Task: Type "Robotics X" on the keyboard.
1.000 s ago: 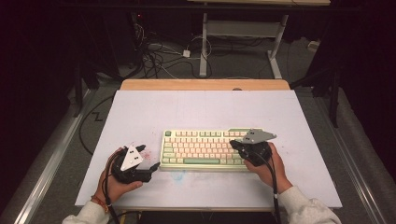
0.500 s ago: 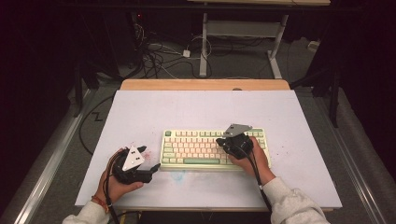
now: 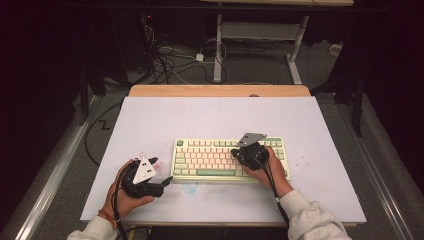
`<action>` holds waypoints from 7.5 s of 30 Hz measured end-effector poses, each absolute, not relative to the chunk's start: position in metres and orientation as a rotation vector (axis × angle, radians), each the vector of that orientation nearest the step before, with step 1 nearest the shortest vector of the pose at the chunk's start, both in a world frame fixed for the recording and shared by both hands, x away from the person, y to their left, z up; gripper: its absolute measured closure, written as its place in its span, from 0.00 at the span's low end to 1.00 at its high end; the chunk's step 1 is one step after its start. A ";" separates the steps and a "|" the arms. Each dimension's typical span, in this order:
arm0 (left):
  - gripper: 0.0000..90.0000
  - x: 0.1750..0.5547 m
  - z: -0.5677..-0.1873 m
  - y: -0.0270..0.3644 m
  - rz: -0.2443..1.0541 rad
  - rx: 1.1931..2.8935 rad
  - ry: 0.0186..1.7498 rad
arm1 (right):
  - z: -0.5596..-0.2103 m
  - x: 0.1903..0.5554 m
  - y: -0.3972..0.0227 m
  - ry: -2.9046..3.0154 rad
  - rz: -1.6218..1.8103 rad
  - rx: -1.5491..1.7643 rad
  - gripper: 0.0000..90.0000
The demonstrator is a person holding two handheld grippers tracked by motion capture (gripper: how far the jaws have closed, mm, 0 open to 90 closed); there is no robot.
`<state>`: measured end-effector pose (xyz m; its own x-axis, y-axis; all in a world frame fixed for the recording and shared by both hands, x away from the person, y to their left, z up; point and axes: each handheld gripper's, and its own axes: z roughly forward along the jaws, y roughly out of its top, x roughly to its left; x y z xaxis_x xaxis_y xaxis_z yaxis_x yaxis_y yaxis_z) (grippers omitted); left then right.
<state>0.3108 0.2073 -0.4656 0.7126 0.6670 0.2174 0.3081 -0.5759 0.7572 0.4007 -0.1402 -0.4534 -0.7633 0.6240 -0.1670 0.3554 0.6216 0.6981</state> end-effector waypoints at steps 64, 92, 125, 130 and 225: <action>0.29 0.309 -0.461 0.204 0.642 2.181 0.758 | -0.437 0.322 -0.240 2.104 1.177 0.778 0.33; 0.97 0.349 -0.431 0.148 0.467 2.291 0.599 | -0.455 0.307 -0.235 2.169 1.121 0.763 0.32; 0.97 0.410 -0.447 0.071 0.395 2.465 0.512 | -0.463 0.309 -0.229 2.237 1.079 0.741 0.33; 0.97 0.412 -0.449 0.070 0.368 2.485 0.510 | -0.464 0.311 -0.230 2.238 1.061 0.748 0.33; 0.24 0.311 -0.471 0.209 0.666 2.166 0.768 | -0.424 0.392 -0.162 2.344 1.093 0.748 1.00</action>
<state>0.3112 0.2094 -0.4712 0.6872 0.6932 0.2174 0.3142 -0.5534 0.7714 0.3921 -0.1617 -0.4237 -0.7542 0.6359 -0.1638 0.2832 0.5401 0.7925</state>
